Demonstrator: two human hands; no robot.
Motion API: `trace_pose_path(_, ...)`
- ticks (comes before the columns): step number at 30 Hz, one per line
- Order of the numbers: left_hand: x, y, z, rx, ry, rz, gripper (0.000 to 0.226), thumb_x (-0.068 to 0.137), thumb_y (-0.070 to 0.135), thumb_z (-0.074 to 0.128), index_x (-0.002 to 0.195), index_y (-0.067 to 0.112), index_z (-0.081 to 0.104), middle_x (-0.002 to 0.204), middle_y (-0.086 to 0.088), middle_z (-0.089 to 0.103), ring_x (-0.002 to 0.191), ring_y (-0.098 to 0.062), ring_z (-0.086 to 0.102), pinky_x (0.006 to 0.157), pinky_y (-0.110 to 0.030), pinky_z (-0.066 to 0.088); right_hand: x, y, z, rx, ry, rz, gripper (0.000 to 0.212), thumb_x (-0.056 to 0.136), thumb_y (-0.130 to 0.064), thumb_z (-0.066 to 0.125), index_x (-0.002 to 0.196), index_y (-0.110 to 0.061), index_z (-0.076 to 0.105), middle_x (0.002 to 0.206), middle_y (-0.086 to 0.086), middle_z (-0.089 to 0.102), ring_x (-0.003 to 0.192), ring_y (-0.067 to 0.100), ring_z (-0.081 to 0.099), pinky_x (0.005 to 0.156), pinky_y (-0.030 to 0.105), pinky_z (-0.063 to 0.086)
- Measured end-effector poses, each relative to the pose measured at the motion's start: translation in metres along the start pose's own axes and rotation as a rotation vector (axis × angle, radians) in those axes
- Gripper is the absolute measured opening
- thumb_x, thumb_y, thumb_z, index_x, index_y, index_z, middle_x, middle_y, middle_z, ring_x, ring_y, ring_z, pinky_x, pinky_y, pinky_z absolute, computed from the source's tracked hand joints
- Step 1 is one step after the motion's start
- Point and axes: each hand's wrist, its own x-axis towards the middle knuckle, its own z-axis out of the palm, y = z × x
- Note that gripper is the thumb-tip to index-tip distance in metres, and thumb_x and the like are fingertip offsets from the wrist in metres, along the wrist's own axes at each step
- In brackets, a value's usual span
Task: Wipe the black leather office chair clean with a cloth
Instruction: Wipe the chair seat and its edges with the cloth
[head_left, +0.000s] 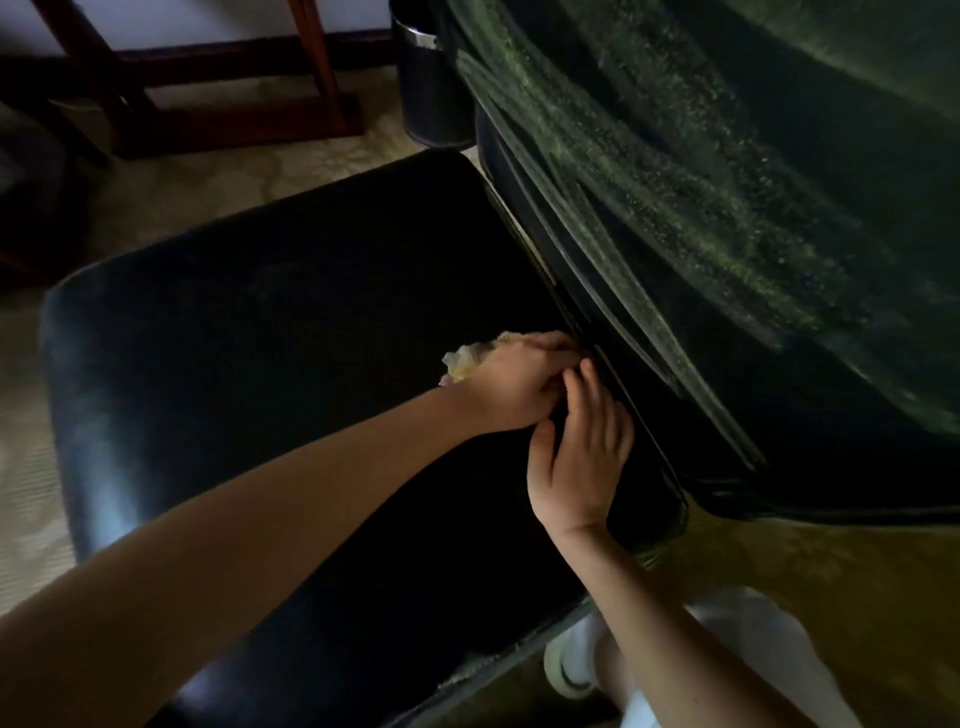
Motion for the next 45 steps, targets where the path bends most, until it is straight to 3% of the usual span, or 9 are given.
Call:
trace_pose_path(5, 0.015, -0.028, -0.037, -0.103, 0.049, -0.009, 0.029, 0.087, 0.021, 0.059, 0.110, 0.006, 0.067, 0.106, -0.007, 0.065, 0.096, -0.010, 0.055, 0.087, -0.016, 0.041, 0.001, 0.003, 0.005, -0.060, -0.005, -0.035, 0.047, 0.088, -0.024, 0.038, 0.131, -0.009, 0.047, 0.138, 0.013, 0.050, 0.125, 0.021, 0.043, 0.102, 0.044, 0.031)
trace_pose_path(8, 0.036, -0.057, -0.069, 0.073, 0.097, -0.122, 0.038, 0.085, 0.031, 0.054, 0.111, 0.007, 0.066, 0.108, -0.012, 0.064, 0.099, -0.021, 0.055, 0.087, -0.018, 0.036, 0.002, 0.004, 0.005, -0.090, -0.024, -0.053, 0.048, 0.088, -0.025, 0.039, 0.131, -0.008, 0.049, 0.139, 0.013, 0.049, 0.126, 0.022, 0.042, 0.103, 0.044, 0.030)
trace_pose_path(13, 0.070, -0.106, -0.109, 0.214, 0.372, -0.500, 0.032, 0.091, 0.019, 0.053, 0.118, 0.005, 0.060, 0.118, -0.021, 0.053, 0.109, -0.033, 0.050, 0.090, -0.027, 0.035, 0.002, 0.005, 0.005, -0.077, -0.072, -0.077, 0.046, 0.087, -0.024, 0.039, 0.127, -0.008, 0.055, 0.139, 0.012, 0.049, 0.124, 0.020, 0.043, 0.101, 0.041, 0.030)
trace_pose_path(17, 0.083, -0.114, -0.098, 0.288, 0.349, -0.686, 0.038, 0.092, 0.024, 0.049, 0.127, 0.010, 0.053, 0.130, -0.018, 0.046, 0.117, -0.038, 0.042, 0.095, -0.037, 0.036, 0.002, 0.004, 0.005, -0.065, -0.081, -0.081, 0.045, 0.087, -0.023, 0.040, 0.126, -0.008, 0.056, 0.138, 0.012, 0.051, 0.122, 0.019, 0.044, 0.100, 0.038, 0.031)
trace_pose_path(26, 0.071, -0.068, -0.051, 0.347, 0.203, -0.415, 0.033, 0.093, 0.021, 0.047, 0.123, 0.008, 0.056, 0.122, -0.017, 0.051, 0.112, -0.035, 0.046, 0.091, -0.035, 0.033, 0.004, 0.005, 0.005, -0.065, -0.074, -0.082, 0.047, 0.084, -0.023, 0.041, 0.124, -0.005, 0.057, 0.136, 0.014, 0.051, 0.121, 0.021, 0.043, 0.099, 0.038, 0.031)
trace_pose_path(37, 0.001, -0.001, -0.004, 0.195, -0.017, 0.081, 0.032, 0.087, 0.021, 0.044, 0.101, 0.003, 0.067, 0.103, -0.015, 0.064, 0.087, -0.030, 0.061, 0.079, -0.035, 0.049, 0.003, 0.001, 0.004, 0.047, -0.031, 0.005, 0.048, 0.087, -0.025, 0.035, 0.134, -0.012, 0.036, 0.141, 0.014, 0.045, 0.125, 0.022, 0.038, 0.101, 0.037, 0.026)
trace_pose_path(41, 0.003, -0.014, -0.024, 0.051, -0.093, 0.103, 0.024, 0.089, 0.019, 0.053, 0.106, 0.008, 0.066, 0.105, -0.008, 0.064, 0.097, -0.019, 0.058, 0.089, -0.026, 0.043, 0.005, 0.001, 0.005, -0.002, -0.035, -0.013, 0.047, 0.087, -0.025, 0.038, 0.133, -0.013, 0.041, 0.140, 0.015, 0.047, 0.126, 0.024, 0.039, 0.101, 0.039, 0.027)
trace_pose_path(43, 0.014, -0.029, -0.037, 0.091, 0.040, 0.035, 0.026, 0.091, 0.024, 0.052, 0.108, 0.011, 0.066, 0.103, -0.006, 0.067, 0.096, -0.019, 0.059, 0.086, -0.024, 0.040, 0.006, 0.004, 0.006, -0.054, -0.050, -0.040, 0.046, 0.085, -0.024, 0.041, 0.127, -0.011, 0.053, 0.139, 0.014, 0.049, 0.124, 0.026, 0.042, 0.100, 0.041, 0.030)
trace_pose_path(45, 0.030, -0.048, -0.057, 0.188, 0.208, -0.199, 0.031, 0.093, 0.029, 0.046, 0.111, 0.009, 0.062, 0.105, -0.012, 0.065, 0.099, -0.029, 0.059, 0.082, -0.032, 0.040, 0.007, 0.006, 0.008, -0.087, -0.064, -0.061, 0.044, 0.081, -0.022, 0.043, 0.118, -0.009, 0.063, 0.136, 0.013, 0.052, 0.121, 0.027, 0.045, 0.098, 0.042, 0.032)
